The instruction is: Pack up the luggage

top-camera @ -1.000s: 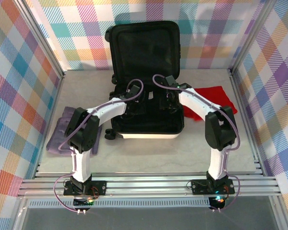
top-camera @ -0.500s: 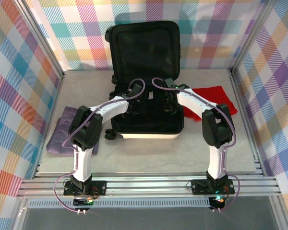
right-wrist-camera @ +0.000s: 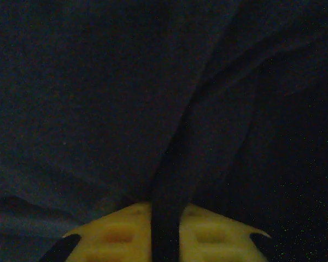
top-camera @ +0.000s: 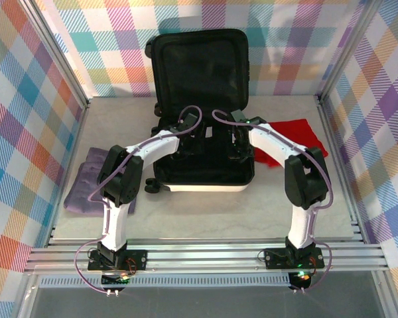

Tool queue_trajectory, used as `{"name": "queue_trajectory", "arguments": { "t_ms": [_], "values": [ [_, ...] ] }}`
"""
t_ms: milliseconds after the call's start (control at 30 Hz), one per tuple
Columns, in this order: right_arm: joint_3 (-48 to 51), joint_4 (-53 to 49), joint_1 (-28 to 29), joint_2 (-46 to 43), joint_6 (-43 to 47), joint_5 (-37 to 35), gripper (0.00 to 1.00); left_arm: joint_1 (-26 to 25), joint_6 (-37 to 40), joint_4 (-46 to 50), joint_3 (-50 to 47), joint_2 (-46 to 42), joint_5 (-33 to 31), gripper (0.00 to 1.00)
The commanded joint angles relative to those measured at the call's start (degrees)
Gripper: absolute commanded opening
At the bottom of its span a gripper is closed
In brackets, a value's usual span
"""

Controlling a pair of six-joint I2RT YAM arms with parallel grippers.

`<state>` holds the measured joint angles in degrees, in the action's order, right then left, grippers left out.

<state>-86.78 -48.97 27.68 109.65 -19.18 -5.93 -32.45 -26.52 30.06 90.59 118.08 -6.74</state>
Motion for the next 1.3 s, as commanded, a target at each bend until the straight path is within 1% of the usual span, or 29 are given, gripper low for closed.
{"name": "queue_trajectory", "arguments": {
  "t_ms": [0, 33, 100, 133, 200, 233, 367, 433, 533, 633, 767, 900, 1033, 1200, 1267],
  "values": [
    [-1.5, -4.8, 0.3, -2.6, 1.4, 2.4, 0.29, 0.5, 1.2, 1.8, 1.6, 0.1, -0.6, 0.62],
    [-2.2, -4.9, 0.3, -3.0, 1.4, 2.2, 0.35, 0.5, 1.4, 1.6, 1.5, -0.6, -0.5, 0.62],
    [-3.9, -5.1, 0.3, -3.9, 1.8, 2.1, 0.41, 0.5, 1.9, 1.4, 1.5, -2.0, -0.2, 0.62],
    [-4.9, -5.3, 0.3, -4.3, 1.9, 1.6, 0.47, 0.5, 2.2, 1.3, 1.7, -2.7, 0.3, 0.62],
    [-6.5, -5.4, 0.3, -5.0, 2.3, 0.6, 0.53, 0.4, 2.7, 1.3, 1.7, -3.9, 0.8, 0.62],
    [-7.3, -5.5, 0.3, -5.1, 2.4, 0.2, 0.54, 0.4, 2.8, 1.4, 1.7, -4.5, 0.9, 0.62],
    [-9.4, -4.8, 0.3, -4.5, 2.4, 0.6, 0.54, 0.4, 2.9, 1.4, 0.1, -7.7, 1.2, 0.62],
    [-9.5, -3.4, 0.2, -3.8, 2.1, 2.1, 0.53, 0.3, 2.6, 1.4, -1.4, -9.9, 1.3, 0.62],
    [-9.4, -1.0, 0.3, -2.0, 1.7, 4.9, 0.48, -0.1, 2.3, 2.1, -3.1, -13.1, 0.8, 0.62],
    [-8.7, 2.9, 0.3, -0.3, 1.6, 8.7, 0.44, 0.0, 2.2, 3.5, -5.2, -17.0, -1.7, 0.63],
    [-7.6, 7.6, 0.3, 1.6, 1.7, 12.3, 0.43, 1.6, 2.0, 4.9, -8.5, -22.8, -4.6, 0.63],
    [-8.8, 7.8, 0.3, 5.5, 1.5, 11.5, 0.42, 3.4, 1.3, 8.0, -11.0, -27.6, -7.9, 0.64],
    [-8.7, 7.8, 0.2, 8.0, 1.2, 9.6, 0.42, 5.3, -0.4, 13.5, -15.8, -32.0, -14.7, 0.67],
    [-8.1, 8.1, 0.2, 8.3, 1.3, 9.8, 0.43, 8.8, -4.2, 17.4, -24.4, -37.6, -17.9, 0.71],
    [-8.0, 8.3, 0.2, 7.3, 1.5, 9.8, 0.45, 9.0, -6.0, 19.5, -26.5, -38.6, -20.5, 0.71]
  ]
}}
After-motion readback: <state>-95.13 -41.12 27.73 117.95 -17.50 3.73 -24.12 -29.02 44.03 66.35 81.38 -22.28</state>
